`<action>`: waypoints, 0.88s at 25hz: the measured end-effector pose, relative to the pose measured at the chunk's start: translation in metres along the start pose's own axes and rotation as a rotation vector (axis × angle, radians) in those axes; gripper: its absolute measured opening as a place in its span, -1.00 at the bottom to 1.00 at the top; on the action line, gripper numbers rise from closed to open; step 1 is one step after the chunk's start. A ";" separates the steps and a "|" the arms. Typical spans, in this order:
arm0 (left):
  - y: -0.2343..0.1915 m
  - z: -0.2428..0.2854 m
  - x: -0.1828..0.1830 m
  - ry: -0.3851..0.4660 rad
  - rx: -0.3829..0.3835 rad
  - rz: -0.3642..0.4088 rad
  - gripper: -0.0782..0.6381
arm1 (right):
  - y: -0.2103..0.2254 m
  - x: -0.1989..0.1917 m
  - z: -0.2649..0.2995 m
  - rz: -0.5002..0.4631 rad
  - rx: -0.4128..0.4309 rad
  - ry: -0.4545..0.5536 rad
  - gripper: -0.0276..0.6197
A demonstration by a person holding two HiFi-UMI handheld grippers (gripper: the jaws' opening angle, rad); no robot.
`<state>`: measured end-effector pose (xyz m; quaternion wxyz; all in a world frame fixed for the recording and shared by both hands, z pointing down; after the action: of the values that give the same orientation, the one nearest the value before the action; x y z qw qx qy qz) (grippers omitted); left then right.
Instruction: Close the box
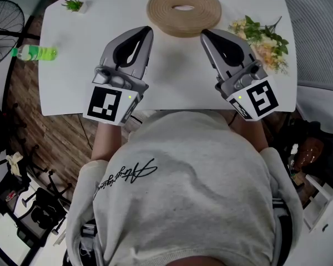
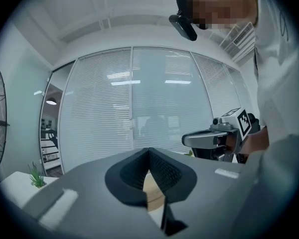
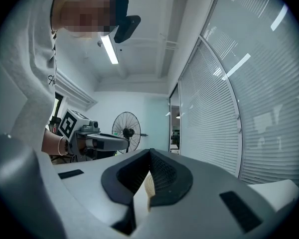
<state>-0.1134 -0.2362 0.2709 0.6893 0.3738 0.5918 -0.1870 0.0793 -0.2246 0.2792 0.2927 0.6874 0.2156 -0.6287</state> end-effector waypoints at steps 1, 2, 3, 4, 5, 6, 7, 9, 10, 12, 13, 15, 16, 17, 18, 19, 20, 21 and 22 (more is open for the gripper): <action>0.000 0.000 0.000 -0.005 0.001 0.005 -0.78 | 0.000 0.000 0.000 -0.002 -0.001 -0.001 -0.91; -0.001 -0.001 -0.002 -0.020 0.002 0.013 -0.78 | 0.001 0.000 0.001 -0.004 -0.003 -0.003 -0.91; -0.002 -0.001 -0.004 -0.039 0.003 0.019 -0.78 | 0.001 0.000 0.001 -0.004 -0.004 -0.004 -0.91; -0.002 -0.001 -0.004 -0.047 0.004 0.021 -0.78 | 0.002 0.000 0.001 -0.004 -0.005 -0.006 -0.91; -0.002 -0.001 -0.004 -0.038 0.005 0.018 -0.78 | 0.002 0.000 0.002 -0.004 -0.005 -0.009 -0.91; -0.002 0.000 -0.002 -0.022 0.006 0.012 -0.78 | 0.002 -0.001 0.002 -0.005 -0.005 -0.011 -0.91; -0.002 0.000 -0.001 -0.012 0.007 0.010 -0.78 | 0.003 -0.001 0.002 -0.006 -0.005 -0.013 -0.91; -0.002 0.000 -0.001 -0.018 0.008 0.014 -0.78 | 0.002 0.000 0.002 -0.009 -0.004 -0.014 -0.91; -0.002 0.000 -0.001 -0.016 0.009 0.014 -0.78 | 0.002 0.000 0.002 -0.009 -0.003 -0.013 -0.91; -0.002 0.001 -0.001 -0.022 0.010 0.015 -0.78 | 0.003 0.000 0.003 -0.010 -0.002 -0.014 -0.91; -0.002 0.001 -0.002 -0.031 0.010 0.018 -0.78 | 0.004 0.001 0.003 -0.010 -0.002 -0.014 -0.91; -0.002 0.003 -0.002 -0.033 0.012 0.019 -0.78 | 0.006 0.000 0.002 -0.007 -0.005 -0.014 -0.91; -0.001 0.003 -0.001 -0.025 0.014 0.018 -0.78 | 0.006 0.000 0.002 -0.005 -0.006 -0.013 -0.91; -0.001 0.004 0.000 -0.020 0.014 0.018 -0.78 | 0.007 0.000 0.001 -0.002 -0.007 -0.012 -0.91; -0.001 0.004 -0.001 -0.024 0.011 0.021 -0.78 | 0.008 0.000 0.001 -0.001 -0.007 -0.010 -0.91; -0.001 0.004 -0.002 -0.029 0.008 0.025 -0.78 | 0.008 0.001 0.001 0.000 -0.006 -0.009 -0.91; -0.001 0.004 -0.002 -0.029 0.009 0.025 -0.78 | 0.009 0.001 0.000 -0.001 -0.006 -0.008 -0.91; -0.001 0.005 0.000 -0.022 0.012 0.022 -0.78 | 0.009 0.001 0.000 -0.002 -0.006 -0.008 -0.91; -0.001 0.006 0.001 -0.018 0.014 0.020 -0.78 | 0.010 0.002 0.000 -0.004 -0.005 -0.009 -0.91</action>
<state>-0.1101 -0.2410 0.2701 0.6938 0.3827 0.5804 -0.1877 0.0861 -0.2315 0.2790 0.2943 0.6836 0.2172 -0.6316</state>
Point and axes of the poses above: the fingertips, and each gripper's own axes: z forward along the fingers, y to its right, x out of its top, the point moved 7 cm from there along -z, backward along the fingers, and after that the axes turned 12 degrees about z, right-handed, at the moved point
